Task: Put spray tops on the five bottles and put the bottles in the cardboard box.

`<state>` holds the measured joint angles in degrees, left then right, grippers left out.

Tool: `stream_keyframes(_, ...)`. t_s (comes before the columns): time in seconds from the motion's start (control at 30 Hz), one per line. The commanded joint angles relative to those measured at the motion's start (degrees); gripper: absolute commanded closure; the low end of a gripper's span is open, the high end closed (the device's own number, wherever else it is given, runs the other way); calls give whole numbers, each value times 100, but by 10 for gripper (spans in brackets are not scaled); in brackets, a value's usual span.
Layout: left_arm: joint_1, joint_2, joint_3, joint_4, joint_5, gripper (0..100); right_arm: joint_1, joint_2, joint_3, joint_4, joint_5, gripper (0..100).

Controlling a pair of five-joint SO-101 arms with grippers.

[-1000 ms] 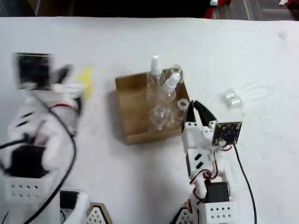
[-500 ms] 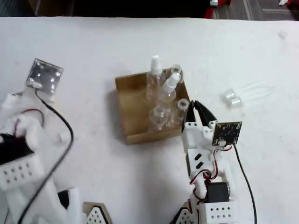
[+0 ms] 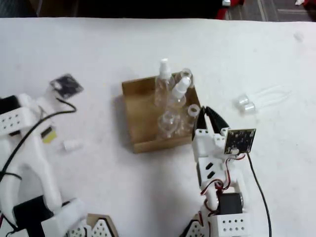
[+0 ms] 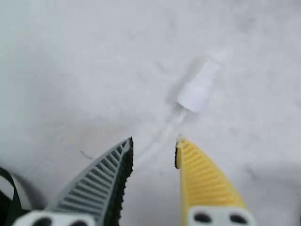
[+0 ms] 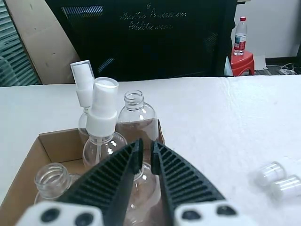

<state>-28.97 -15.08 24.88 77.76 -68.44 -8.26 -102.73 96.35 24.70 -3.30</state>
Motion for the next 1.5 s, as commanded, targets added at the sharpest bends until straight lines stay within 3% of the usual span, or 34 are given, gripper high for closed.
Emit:
stream_keyframes(0.0, 813, -4, 325, 26, -176, 861, 75, -40, 44, -31, 88, 981)
stream_keyframes(0.1, 1297, 40, 800, -712, -176, 857, 75, -40, 44, -31, 88, 981)
stream_keyframes(0.23, 1385, 57, 1415, -1653, -466, 801, 84, -40, 44, -31, 88, 981)
stream_keyframes(0.33, 1288, 57, 1785, -1943, -941, 794, 84, -40, 44, -31, 88, 981)
stream_keyframes(0.5, 1007, 57, 1846, -2224, -1037, 794, 84, -40, 44, -31, 88, 981)
stream_keyframes(0.67, 1024, 66, 1873, -2268, -1046, 793, 84, -40, 44, -31, 88, 981)
stream_keyframes(0.77, 998, 101, 1881, -2242, -1433, 793, 84, -40, 44, -31, 88, 981)
stream_keyframes(1.1, 989, 1464, 1398, -2338, -1459, 798, 75, -40, 44, -31, 88, 981)
stream_keyframes(1.33, 1033, 1218, 1354, -2338, -1477, 982, 75, -40, 44, -22, 88, 981)
stream_keyframes(1.47, 1033, 523, 1354, -2048, -1442, 977, 75, -40, 44, -22, 88, 981)
